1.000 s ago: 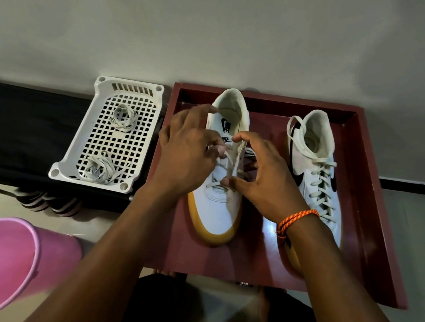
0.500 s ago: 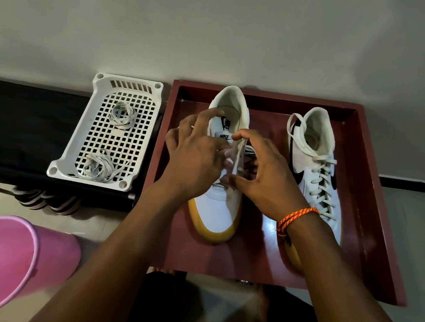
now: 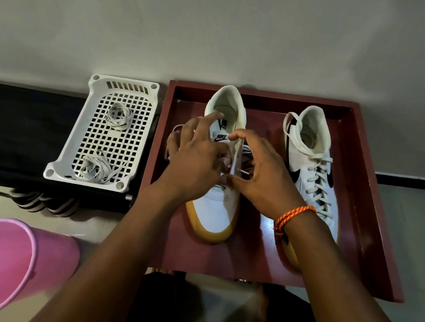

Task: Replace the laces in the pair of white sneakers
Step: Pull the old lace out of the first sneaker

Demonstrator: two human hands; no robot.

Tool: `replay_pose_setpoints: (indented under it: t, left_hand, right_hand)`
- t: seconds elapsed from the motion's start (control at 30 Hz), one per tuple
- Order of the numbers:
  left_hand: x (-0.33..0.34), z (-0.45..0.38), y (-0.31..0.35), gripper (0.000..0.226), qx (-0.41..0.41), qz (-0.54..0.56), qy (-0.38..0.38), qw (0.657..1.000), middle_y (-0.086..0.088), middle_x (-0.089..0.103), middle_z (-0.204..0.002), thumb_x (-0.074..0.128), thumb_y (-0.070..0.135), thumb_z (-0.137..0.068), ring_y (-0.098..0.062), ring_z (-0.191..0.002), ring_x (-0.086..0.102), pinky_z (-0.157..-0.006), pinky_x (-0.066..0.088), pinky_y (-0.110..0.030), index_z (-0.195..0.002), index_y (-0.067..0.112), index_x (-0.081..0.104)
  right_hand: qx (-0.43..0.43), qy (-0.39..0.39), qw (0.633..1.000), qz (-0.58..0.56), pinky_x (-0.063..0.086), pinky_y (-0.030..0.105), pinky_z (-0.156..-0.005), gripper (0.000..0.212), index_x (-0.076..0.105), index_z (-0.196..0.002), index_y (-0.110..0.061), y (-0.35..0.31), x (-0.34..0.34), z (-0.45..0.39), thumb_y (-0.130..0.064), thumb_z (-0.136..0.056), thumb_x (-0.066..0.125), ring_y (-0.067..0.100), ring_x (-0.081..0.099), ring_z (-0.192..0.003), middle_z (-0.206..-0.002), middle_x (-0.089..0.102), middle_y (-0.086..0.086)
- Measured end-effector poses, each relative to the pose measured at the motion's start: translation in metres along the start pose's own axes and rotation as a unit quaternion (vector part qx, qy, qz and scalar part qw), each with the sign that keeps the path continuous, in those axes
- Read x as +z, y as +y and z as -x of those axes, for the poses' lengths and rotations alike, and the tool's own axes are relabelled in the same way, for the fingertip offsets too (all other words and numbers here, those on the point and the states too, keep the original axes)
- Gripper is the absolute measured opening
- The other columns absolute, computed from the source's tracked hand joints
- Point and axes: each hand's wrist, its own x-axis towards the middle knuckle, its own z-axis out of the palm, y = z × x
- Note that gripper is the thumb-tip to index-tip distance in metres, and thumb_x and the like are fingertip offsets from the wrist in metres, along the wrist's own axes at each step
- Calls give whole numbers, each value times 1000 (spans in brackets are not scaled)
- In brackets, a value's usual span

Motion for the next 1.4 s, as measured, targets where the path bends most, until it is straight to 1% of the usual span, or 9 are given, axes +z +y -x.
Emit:
replay_pose_setpoints:
  t: [0.27,0.43,0.63,0.87,0.97,1.07,1.13,1.27,1.4]
  left_hand:
    - [-11,-6,-13,13,-19,47,68,996,13,34,-164,70,27,-97,-29,-150,29,-114,24,-55,-88,33,76]
    - [-11,-8,-8,21,-2,72,73,995,20,53,-132,55,37,-94,-24,-126,47,-104,35,-45,-78,44,65]
    - [-15,-5,-3,18,26,173,44,984,1,68,-112,61,4,-103,8,-91,63,-79,42,-5,-88,6,71]
    - [-13,-4,-7,24,-15,286,7,958,-1,78,-94,56,5,-106,-9,-81,72,-73,55,-22,-92,6,75]
    - [-20,-2,3,30,-41,418,-14,907,-6,77,-87,47,4,-110,-20,-65,60,-61,51,-27,-87,7,67]
    - [-34,-5,1,31,-57,555,42,829,2,56,-64,36,8,-113,-16,-59,42,-57,39,-27,-88,14,53]
    - [-34,-7,-8,25,-81,536,93,835,6,44,-59,40,11,-114,-12,-54,34,-55,34,-29,-94,9,56]
    - [-20,-11,-29,21,-179,369,119,904,9,70,-93,57,18,-103,-14,-80,64,-71,55,-35,-120,18,68]
    - [-14,-14,-32,60,-150,229,130,953,-7,50,-151,60,17,-99,-20,-131,54,-113,47,-42,-157,23,46]
  right_hand:
    - [-3,3,1000,3,57,45,-97,79,49,-136,-47,0,4,0,-29,-73,94,16,60,-122,-138,54,-10]
    - [-3,10,1000,4,57,45,-97,78,49,-135,-48,1,3,-1,-31,-72,94,16,60,-123,-137,56,-10]
    - [-2,11,1000,-1,58,42,-95,79,51,-135,-45,-1,2,-1,-29,-72,95,14,62,-117,-132,59,-9]
    - [-3,10,1000,-3,58,42,-93,77,50,-135,-44,-1,2,-1,-32,-72,94,14,63,-115,-130,59,-9]
    - [1,12,1000,0,58,42,-94,76,51,-134,-44,1,2,0,-32,-72,94,15,62,-115,-130,58,-8]
    - [18,7,1000,9,57,43,-96,75,51,-133,-45,2,2,1,-32,-72,94,17,60,-117,-131,56,-9]
    - [16,5,1000,12,57,43,-95,73,51,-132,-46,3,2,2,-32,-74,94,17,60,-117,-131,56,-10]
    - [28,-19,999,-4,57,44,-99,82,42,-144,-54,0,-2,4,-34,-80,89,17,60,-122,-140,52,-11]
    - [82,-2,995,-62,58,31,-89,73,23,-157,-51,-8,-11,1,-31,-101,66,8,69,-107,-131,58,-15]
